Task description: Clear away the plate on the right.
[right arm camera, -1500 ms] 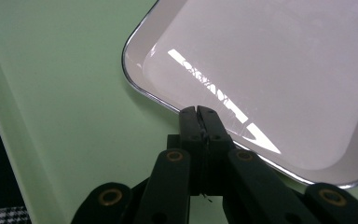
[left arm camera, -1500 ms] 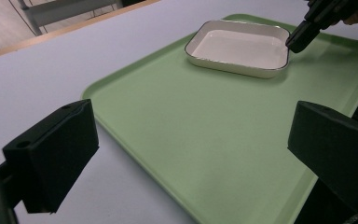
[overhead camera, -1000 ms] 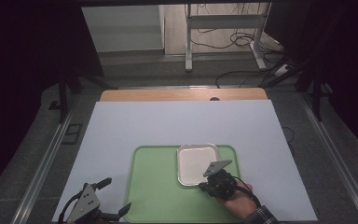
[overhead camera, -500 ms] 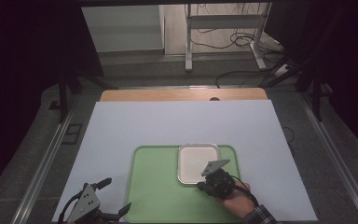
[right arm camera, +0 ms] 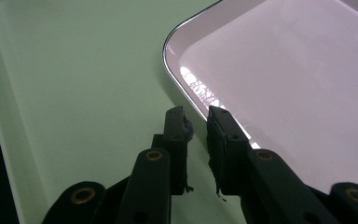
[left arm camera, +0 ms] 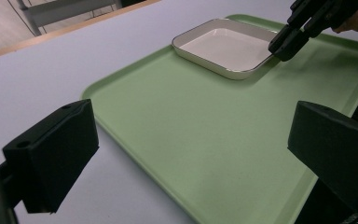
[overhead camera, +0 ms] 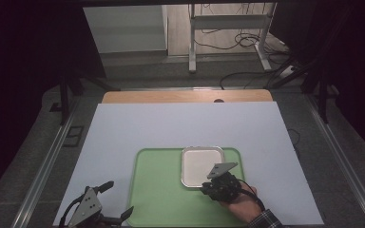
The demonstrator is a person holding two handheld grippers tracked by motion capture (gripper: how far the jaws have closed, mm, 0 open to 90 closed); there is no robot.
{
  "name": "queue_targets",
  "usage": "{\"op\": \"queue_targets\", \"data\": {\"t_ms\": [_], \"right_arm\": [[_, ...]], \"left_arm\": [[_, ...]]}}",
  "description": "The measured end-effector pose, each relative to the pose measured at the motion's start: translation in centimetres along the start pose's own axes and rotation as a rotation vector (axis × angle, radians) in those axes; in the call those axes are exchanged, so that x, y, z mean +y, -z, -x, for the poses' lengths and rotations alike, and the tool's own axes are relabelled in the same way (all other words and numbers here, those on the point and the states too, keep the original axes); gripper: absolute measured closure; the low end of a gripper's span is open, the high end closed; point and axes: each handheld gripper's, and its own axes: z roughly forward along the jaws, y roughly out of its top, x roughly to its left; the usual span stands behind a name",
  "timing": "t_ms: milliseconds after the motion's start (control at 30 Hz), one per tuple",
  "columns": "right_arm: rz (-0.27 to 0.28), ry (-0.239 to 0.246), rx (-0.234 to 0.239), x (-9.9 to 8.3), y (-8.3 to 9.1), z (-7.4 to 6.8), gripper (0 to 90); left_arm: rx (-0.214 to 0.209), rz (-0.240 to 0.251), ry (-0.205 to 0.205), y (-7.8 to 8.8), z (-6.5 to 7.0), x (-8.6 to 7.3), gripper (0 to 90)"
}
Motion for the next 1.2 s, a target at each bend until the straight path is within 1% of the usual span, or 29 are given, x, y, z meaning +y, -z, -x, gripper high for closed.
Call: {"op": "queue_targets", "data": {"t_ms": [233,333,500,600,767,1200], "right_arm": [[0.023,-0.003,-0.023,0.0,0.5,0.1,68.4],[0.029,-0.007,-0.033,0.0,0.7,0.3,63.2],[0.034,-0.006,-0.047,0.0,0.9,0.3,58.8],[0.046,-0.012,-0.056,-0.1,1.2,0.5,54.3],[0.062,-0.014,-0.065,-0.2,1.5,0.9,50.0],[0.08,-0.015,-0.082,-0.3,2.1,1.2,46.1]], "left_arm": [[0.0,0.0,0.0,0.0,0.0,0.0,1.6],[0.0,0.0,-0.001,0.0,0.0,0.0,1.6],[0.0,0.0,0.0,0.0,0.0,0.0,1.6],[0.0,0.0,-0.001,0.0,0.0,0.0,1.6],[-0.001,0.001,-0.001,0.0,0.0,0.0,1.6],[-0.004,0.0,-0.004,0.0,0.0,0.0,1.6]]}}
